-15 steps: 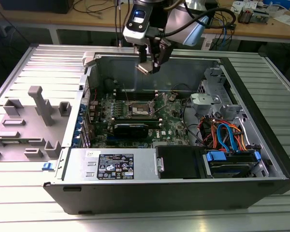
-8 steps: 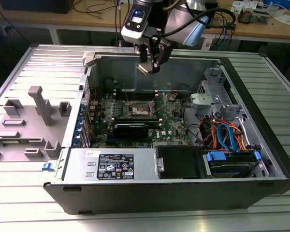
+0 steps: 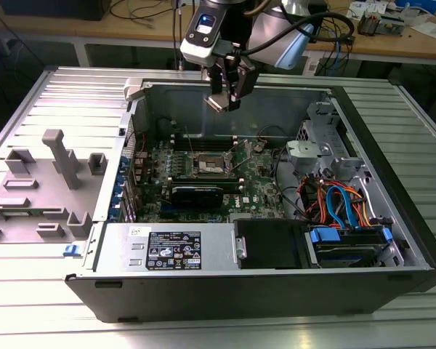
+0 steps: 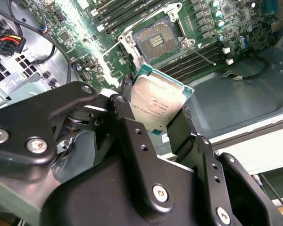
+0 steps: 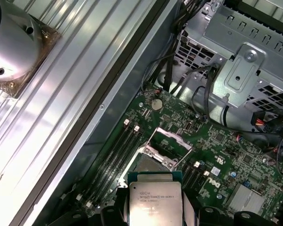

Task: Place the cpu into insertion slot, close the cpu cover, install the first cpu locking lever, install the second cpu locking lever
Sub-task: 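Place the cpu into insertion slot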

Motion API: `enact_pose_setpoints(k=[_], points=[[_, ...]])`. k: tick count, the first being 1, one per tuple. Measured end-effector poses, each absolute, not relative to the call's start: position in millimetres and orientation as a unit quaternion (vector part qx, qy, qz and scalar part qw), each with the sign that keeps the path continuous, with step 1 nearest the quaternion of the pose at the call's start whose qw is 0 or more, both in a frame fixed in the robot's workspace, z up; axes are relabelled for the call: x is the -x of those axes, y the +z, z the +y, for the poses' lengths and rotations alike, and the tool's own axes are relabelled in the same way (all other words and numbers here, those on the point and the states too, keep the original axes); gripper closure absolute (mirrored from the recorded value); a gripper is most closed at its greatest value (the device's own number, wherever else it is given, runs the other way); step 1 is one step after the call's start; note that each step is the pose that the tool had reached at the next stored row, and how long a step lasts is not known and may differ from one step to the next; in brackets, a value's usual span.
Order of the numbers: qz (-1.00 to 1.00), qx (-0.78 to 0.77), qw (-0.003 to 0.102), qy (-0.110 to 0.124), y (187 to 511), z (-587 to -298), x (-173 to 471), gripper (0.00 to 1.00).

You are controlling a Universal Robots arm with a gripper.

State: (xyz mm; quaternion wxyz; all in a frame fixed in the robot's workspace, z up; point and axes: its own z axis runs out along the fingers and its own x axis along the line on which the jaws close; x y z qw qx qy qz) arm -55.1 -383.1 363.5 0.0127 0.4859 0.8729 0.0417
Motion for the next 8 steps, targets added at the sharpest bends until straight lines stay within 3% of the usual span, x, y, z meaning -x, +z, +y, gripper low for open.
enact_pose_setpoints(k=[8], points=[[0.866, -0.498, 0.013, 0.042, 363.5, -383.1, 55.1, 0.45]])
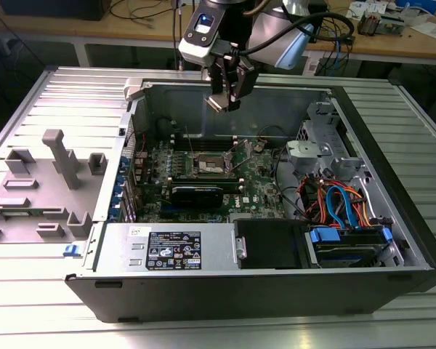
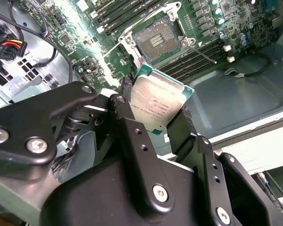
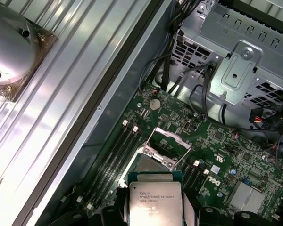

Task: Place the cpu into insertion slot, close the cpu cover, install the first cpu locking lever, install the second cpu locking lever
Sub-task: 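Place the cpu into insertion slot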

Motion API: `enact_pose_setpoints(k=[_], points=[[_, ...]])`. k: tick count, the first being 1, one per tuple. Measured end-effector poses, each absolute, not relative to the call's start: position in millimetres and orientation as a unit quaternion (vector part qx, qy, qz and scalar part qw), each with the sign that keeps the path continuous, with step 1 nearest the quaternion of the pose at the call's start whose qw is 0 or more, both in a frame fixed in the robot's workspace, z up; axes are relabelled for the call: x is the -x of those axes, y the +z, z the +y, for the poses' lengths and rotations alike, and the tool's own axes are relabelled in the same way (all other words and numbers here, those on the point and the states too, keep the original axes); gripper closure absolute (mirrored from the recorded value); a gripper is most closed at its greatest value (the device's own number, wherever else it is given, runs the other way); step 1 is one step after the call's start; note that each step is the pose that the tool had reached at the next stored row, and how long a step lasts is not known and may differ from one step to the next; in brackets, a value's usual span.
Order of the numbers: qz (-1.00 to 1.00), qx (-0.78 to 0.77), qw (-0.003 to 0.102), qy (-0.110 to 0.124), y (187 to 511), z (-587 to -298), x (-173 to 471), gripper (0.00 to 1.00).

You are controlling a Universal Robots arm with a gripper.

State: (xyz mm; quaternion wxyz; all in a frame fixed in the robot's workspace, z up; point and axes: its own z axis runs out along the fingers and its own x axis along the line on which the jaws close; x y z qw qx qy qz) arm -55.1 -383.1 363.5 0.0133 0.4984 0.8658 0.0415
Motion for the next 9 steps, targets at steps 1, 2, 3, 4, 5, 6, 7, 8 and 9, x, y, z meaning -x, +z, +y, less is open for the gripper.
enact_pose_setpoints(k=[1, 2, 3, 4, 5, 6, 7, 8, 9], points=[[0.865, -0.5, 0.013, 0.041, 363.5, -383.0, 55.1, 0.45], [0.864, -0.502, 0.013, 0.041, 363.5, -383.0, 55.0, 0.45], [0.863, -0.504, 0.014, 0.041, 363.5, -383.1, 55.0, 0.45], [0.862, -0.505, 0.014, 0.041, 363.6, -383.0, 55.0, 0.45], [0.862, -0.506, 0.014, 0.041, 363.5, -383.0, 55.1, 0.45], [0.861, -0.507, 0.014, 0.041, 363.5, -383.1, 55.1, 0.45], [0.86, -0.509, 0.014, 0.041, 363.5, -383.1, 55.1, 0.45], [0.859, -0.51, 0.014, 0.041, 363.5, -383.1, 55.1, 0.45], [0.858, -0.511, 0.014, 0.041, 363.5, -383.0, 55.1, 0.45]])
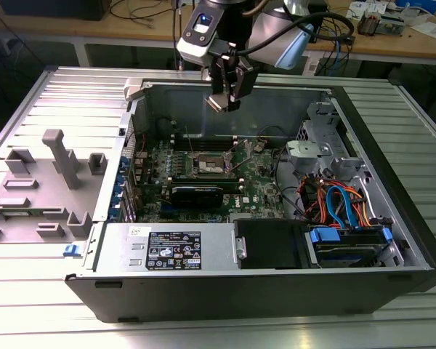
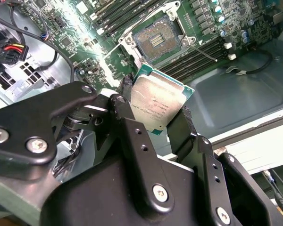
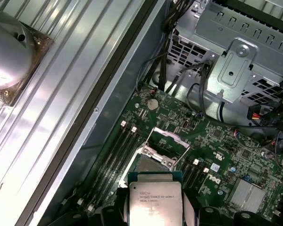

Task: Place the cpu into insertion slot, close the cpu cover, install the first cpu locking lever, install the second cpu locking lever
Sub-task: 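Place the cpu into insertion slot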

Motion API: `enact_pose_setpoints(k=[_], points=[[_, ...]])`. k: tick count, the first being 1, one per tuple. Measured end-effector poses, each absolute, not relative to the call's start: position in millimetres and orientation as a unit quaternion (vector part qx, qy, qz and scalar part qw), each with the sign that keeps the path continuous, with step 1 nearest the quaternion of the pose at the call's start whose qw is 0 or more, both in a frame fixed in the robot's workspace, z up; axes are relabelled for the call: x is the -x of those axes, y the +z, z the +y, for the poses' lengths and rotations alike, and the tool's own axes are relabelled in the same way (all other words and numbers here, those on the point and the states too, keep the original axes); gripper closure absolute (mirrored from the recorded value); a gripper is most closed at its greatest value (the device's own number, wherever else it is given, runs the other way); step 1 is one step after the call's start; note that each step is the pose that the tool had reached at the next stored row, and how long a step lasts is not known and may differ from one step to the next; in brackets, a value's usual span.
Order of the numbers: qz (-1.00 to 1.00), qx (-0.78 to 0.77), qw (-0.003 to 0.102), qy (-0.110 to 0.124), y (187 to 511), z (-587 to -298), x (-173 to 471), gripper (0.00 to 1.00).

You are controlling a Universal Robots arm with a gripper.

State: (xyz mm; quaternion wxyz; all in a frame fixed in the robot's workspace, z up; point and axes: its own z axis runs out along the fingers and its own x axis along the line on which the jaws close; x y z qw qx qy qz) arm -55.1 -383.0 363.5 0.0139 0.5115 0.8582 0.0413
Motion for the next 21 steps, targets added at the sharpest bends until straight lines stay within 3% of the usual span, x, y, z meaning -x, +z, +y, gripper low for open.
enact_pose_setpoints(k=[21], points=[[0.832, -0.552, 0.016, 0.041, 363.4, -383.0, 55.1, 0.45]])
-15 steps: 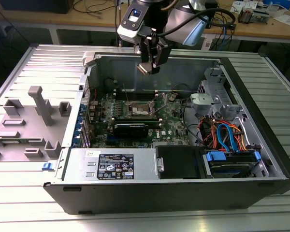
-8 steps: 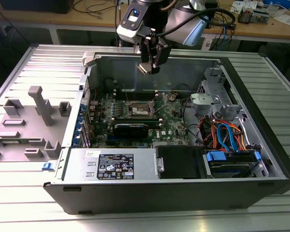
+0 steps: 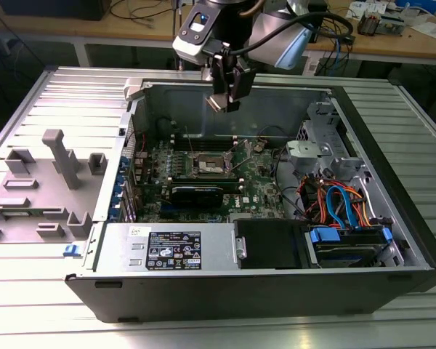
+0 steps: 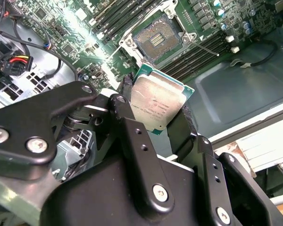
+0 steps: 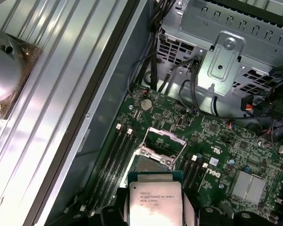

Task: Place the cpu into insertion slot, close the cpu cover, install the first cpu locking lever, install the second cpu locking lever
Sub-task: 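Place the cpu into insertion slot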

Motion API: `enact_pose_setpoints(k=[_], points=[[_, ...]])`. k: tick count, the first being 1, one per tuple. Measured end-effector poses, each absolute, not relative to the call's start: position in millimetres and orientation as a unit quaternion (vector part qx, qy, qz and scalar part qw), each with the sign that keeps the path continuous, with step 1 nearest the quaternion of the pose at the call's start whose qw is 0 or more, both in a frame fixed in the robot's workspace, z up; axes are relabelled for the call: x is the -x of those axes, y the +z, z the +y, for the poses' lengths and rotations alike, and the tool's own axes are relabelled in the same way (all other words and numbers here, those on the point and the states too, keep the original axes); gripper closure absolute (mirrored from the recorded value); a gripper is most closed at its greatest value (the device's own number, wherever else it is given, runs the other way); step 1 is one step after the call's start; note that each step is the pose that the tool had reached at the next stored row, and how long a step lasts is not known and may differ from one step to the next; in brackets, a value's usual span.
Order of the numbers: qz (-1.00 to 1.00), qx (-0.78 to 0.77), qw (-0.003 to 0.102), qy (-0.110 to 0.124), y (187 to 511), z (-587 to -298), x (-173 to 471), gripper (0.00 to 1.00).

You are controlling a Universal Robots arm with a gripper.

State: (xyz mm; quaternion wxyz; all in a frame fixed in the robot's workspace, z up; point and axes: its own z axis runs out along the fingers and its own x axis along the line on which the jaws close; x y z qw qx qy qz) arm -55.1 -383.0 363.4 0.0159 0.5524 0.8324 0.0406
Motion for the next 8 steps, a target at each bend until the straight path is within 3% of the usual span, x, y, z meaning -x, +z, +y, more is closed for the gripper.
enact_pose_setpoints(k=[8], points=[[0.829, -0.557, 0.016, 0.041, 363.4, -383.0, 55.1, 0.45]])
